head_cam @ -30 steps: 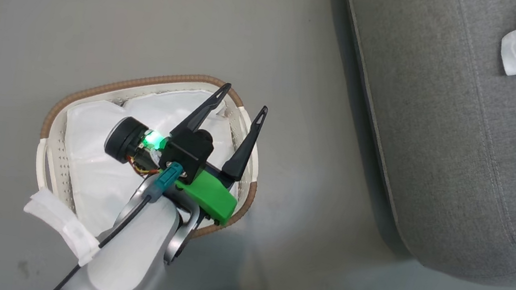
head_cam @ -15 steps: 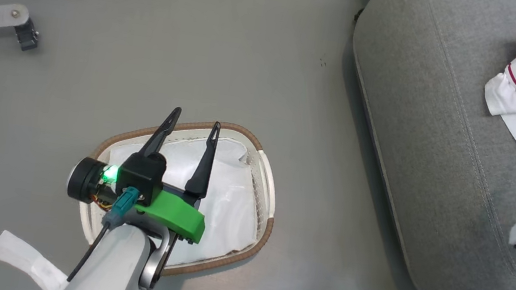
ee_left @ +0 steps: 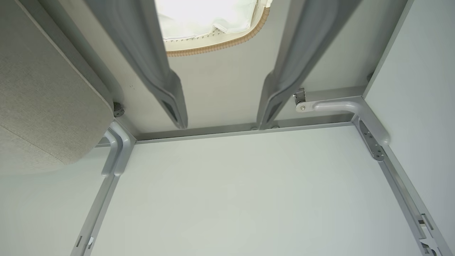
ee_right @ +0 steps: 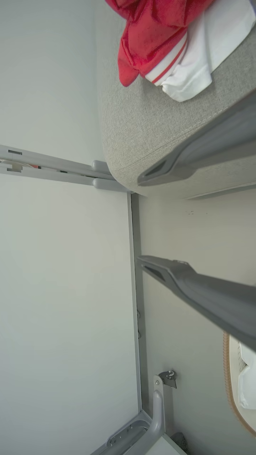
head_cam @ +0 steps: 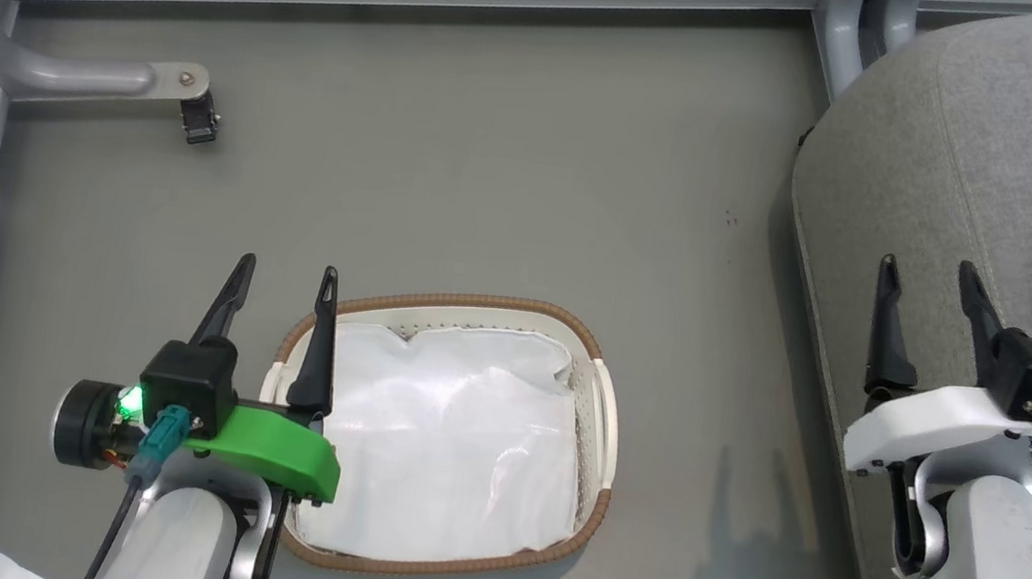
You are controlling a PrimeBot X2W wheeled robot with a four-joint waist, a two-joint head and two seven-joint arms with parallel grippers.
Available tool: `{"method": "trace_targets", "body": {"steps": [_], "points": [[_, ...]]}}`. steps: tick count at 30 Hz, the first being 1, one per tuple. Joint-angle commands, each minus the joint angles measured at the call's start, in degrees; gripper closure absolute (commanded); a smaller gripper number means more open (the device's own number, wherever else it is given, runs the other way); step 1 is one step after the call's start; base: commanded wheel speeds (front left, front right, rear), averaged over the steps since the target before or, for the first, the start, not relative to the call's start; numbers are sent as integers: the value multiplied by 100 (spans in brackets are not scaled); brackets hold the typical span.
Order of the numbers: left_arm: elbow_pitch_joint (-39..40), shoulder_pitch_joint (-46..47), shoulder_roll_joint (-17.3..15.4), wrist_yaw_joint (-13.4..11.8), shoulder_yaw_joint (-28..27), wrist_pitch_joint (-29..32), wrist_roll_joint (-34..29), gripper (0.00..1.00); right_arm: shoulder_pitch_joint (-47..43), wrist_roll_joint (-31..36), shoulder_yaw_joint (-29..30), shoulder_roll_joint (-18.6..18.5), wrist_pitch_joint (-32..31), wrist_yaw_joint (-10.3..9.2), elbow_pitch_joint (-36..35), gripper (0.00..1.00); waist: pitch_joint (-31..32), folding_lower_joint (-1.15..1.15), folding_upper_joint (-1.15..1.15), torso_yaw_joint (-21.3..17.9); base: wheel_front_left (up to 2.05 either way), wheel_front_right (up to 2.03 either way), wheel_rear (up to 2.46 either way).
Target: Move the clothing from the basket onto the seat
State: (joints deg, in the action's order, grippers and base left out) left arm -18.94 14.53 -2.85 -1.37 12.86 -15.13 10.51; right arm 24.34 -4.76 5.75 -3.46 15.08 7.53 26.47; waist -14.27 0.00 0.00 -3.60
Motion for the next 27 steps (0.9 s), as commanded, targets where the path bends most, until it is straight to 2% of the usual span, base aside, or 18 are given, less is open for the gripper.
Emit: {"method": "trace_targets", "body": {"steps": [1,9,27], "points": [[32,-99,-14,-33,-73,-3,-29,0,24,-32,-55,3,13,-8,0,0,194,0,0,201,0,0,0],[3,-347,-15,-69,-500,-3,23,0,-242,-134,-523,36,12,-8,32,0,420,0,0,290,0,0,0],[-6,-1109,-15,79,-692,-3,195,0,-1032,-340,-633,38,12,-8,-68,0,938,0,0,226,0,0,0]]}}
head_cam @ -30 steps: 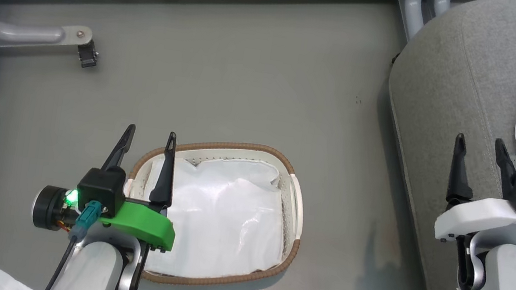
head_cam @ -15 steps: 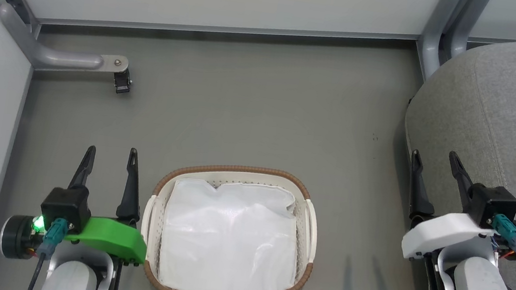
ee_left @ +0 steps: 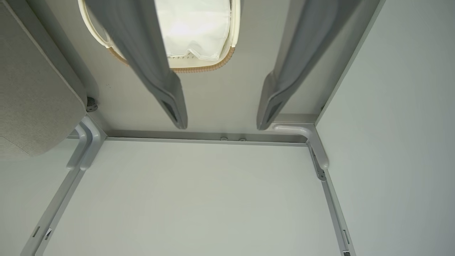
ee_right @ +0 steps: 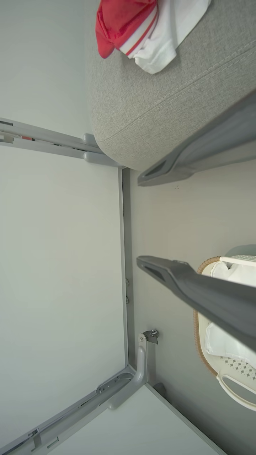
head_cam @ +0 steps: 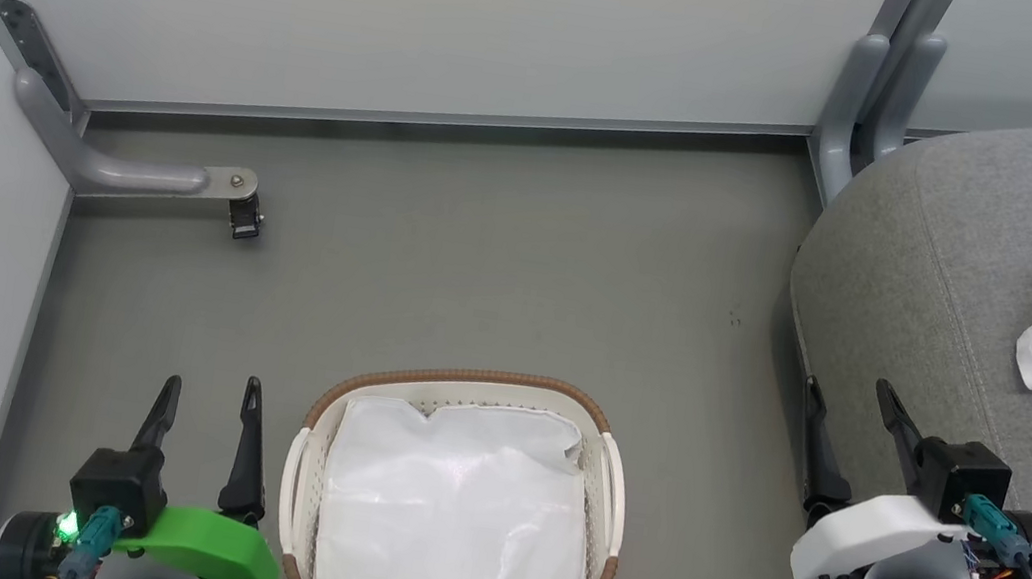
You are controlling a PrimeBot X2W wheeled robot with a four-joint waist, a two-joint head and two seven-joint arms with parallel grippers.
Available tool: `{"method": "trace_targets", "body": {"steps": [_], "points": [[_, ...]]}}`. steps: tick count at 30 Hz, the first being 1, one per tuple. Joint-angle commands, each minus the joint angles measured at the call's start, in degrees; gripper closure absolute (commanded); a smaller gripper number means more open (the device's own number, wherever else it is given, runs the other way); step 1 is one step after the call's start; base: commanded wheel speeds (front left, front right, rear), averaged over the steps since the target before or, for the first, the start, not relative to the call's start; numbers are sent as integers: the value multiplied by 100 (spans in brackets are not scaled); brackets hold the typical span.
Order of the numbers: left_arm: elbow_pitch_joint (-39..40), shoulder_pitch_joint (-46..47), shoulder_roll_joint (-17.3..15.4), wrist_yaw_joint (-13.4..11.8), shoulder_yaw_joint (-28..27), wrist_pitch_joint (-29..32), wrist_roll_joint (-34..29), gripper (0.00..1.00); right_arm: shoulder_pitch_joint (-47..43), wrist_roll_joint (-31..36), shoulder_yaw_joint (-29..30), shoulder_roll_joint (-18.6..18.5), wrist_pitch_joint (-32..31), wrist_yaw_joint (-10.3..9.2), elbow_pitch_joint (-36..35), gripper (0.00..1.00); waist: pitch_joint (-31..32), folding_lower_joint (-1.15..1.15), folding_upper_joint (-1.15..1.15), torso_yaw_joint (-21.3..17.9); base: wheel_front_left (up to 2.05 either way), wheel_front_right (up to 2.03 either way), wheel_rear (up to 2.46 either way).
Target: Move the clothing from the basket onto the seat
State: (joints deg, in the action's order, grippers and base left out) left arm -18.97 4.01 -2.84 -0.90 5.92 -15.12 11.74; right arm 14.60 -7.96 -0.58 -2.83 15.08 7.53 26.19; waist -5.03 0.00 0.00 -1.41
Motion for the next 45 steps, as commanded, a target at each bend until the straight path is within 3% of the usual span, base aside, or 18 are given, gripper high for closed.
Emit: {"method": "trace_targets", "body": {"steps": [1,5,6,10,45], "points": [[15,-69,-17,34,5,-3,70,0,-75,-28,-6,-24,12,-8,-46,0,22,0,0,13,0,0,0],[33,-128,-16,135,-1,-4,186,0,-135,7,-57,-27,12,-8,-21,0,41,0,0,38,0,0,0],[15,-23,1,140,-5,1,208,100,-41,-11,-55,3,-1,0,-9,100,42,0,0,37,0,0,0],[-167,-17,15,147,-13,21,273,100,-140,-73,-31,40,-42,0,166,100,46,0,0,39,0,0,0],[119,101,5,439,-529,908,3495,100,-434,-3538,274,16,-913,-2,-432,100,169,0,0,67,0,0,0]]}}
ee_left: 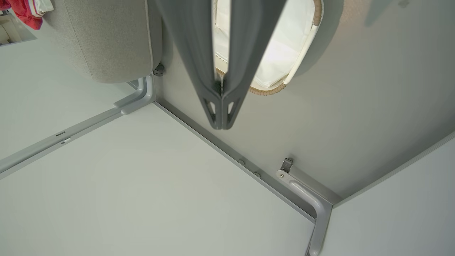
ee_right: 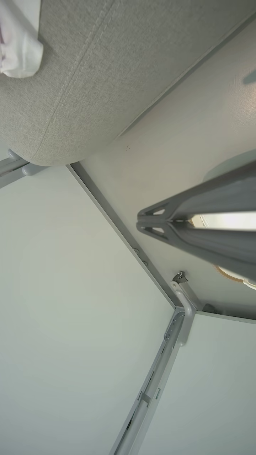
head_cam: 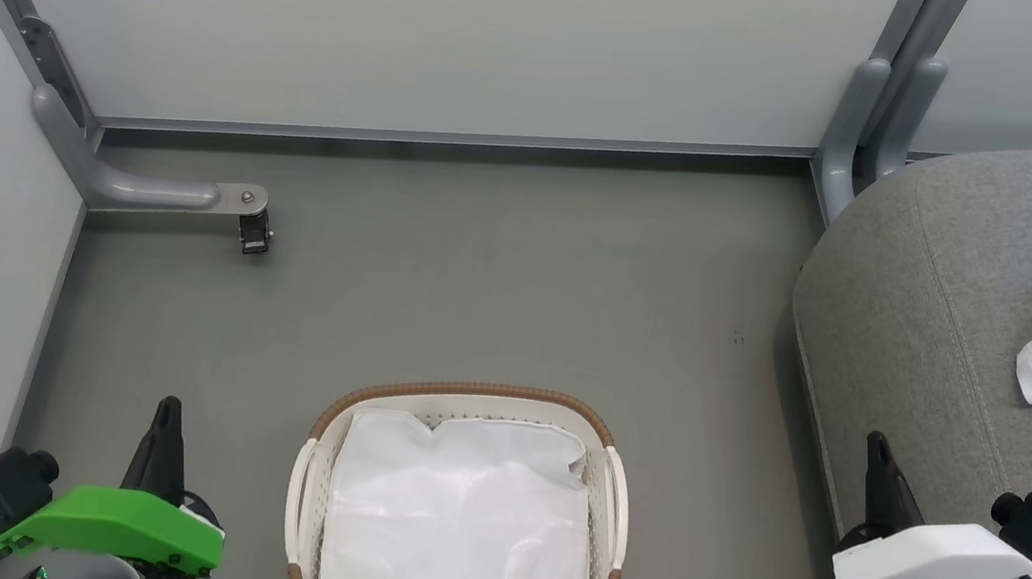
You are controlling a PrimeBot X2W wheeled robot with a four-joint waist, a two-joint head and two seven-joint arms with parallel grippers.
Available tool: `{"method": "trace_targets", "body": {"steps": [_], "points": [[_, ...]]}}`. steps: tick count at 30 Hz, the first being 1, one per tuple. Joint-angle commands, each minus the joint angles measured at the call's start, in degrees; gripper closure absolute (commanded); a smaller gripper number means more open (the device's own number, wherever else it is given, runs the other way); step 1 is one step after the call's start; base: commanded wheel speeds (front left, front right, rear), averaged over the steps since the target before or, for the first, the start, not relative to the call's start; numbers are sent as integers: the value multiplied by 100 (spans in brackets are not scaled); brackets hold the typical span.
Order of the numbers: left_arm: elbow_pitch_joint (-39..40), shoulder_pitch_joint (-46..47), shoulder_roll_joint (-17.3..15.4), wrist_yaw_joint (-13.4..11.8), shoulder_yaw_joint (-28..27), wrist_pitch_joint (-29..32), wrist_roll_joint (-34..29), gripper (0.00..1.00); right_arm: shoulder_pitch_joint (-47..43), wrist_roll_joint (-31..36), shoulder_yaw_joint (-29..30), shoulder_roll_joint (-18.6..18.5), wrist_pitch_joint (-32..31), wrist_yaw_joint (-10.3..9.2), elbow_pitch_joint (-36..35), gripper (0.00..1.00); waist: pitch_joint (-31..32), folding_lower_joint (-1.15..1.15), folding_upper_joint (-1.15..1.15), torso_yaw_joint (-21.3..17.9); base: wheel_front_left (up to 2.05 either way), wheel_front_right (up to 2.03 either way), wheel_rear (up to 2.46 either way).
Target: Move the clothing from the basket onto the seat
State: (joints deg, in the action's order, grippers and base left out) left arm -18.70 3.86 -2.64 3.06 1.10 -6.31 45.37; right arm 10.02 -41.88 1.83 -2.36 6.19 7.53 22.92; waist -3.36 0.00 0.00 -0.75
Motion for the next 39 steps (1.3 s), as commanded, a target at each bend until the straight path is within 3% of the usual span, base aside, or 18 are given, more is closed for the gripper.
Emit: {"method": "trace_targets", "body": {"steps": [1,39], "points": [[98,119,-15,50,-58,44,196,100,18,-216,40,-32,-44,-2,-118,100,5,0,0,2,0,0,0],[306,215,-26,263,-433,696,2556,100,-212,-2742,270,-51,-694,-4,-536,100,138,0,0,33,0,0,0]]}}
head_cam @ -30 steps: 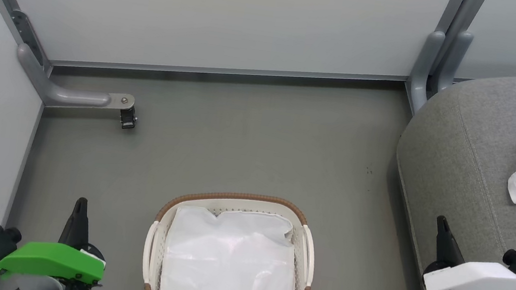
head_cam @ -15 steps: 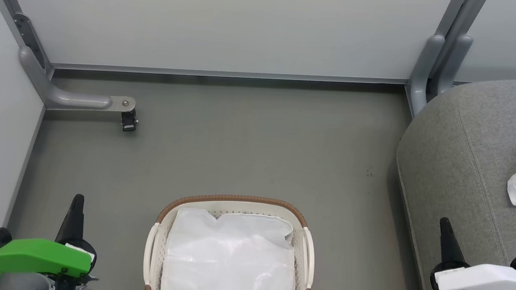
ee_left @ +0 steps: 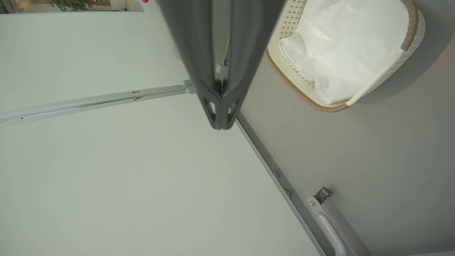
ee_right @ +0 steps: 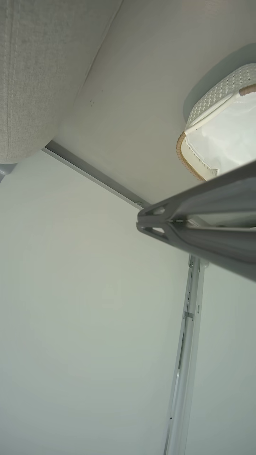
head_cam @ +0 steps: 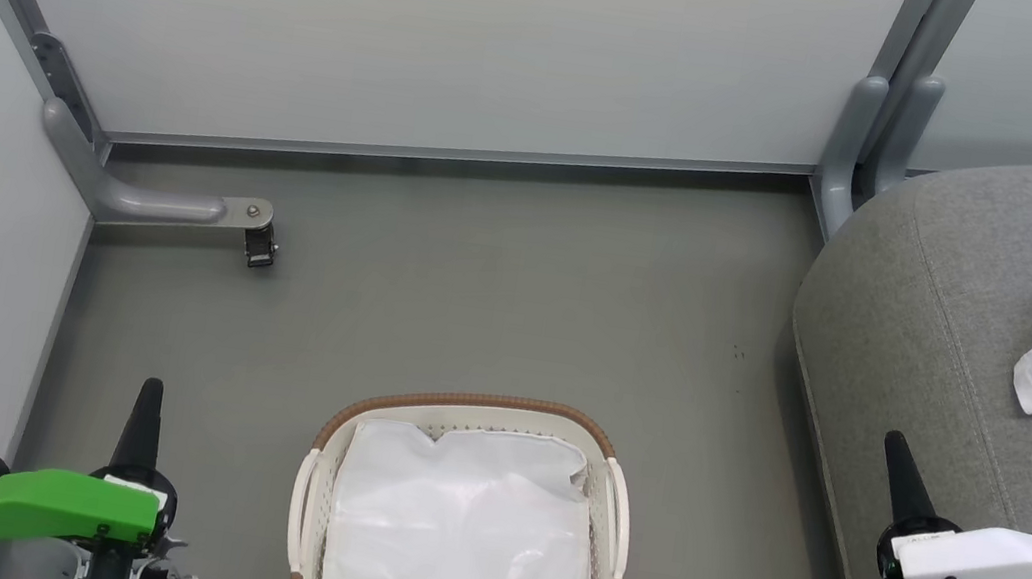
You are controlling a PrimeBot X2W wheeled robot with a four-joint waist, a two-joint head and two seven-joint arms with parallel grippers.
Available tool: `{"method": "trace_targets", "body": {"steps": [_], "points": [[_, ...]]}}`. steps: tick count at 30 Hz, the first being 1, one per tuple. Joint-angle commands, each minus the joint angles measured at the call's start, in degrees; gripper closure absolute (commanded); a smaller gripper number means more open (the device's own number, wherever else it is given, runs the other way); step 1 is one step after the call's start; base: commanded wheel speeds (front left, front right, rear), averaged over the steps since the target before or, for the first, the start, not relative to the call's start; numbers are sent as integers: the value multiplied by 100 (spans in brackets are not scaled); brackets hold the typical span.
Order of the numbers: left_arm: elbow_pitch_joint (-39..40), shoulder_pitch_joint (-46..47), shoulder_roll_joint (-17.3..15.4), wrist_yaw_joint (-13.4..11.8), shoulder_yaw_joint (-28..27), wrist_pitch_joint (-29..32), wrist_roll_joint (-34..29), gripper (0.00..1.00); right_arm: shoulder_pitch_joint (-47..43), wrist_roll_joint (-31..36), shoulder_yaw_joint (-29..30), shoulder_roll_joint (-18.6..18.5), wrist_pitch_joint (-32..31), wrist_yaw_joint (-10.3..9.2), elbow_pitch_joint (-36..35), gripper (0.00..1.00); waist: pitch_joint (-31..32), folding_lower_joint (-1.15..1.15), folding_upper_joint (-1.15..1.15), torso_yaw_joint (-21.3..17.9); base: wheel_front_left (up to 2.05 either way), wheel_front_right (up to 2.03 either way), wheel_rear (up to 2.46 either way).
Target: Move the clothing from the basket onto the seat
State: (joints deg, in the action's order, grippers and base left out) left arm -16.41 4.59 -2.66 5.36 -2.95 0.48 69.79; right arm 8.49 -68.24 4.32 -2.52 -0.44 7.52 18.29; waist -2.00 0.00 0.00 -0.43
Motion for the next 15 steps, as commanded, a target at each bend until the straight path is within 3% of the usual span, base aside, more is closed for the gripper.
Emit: {"method": "trace_targets", "body": {"steps": [1,15], "points": [[80,142,-24,38,-34,33,156,100,-65,-154,25,-34,-41,-3,-81,100,5,0,0,1,0,0,0],[130,166,-28,98,-150,221,843,100,-118,-887,94,-40,-228,-4,-201,100,54,0,0,13,0,0,0]]}}
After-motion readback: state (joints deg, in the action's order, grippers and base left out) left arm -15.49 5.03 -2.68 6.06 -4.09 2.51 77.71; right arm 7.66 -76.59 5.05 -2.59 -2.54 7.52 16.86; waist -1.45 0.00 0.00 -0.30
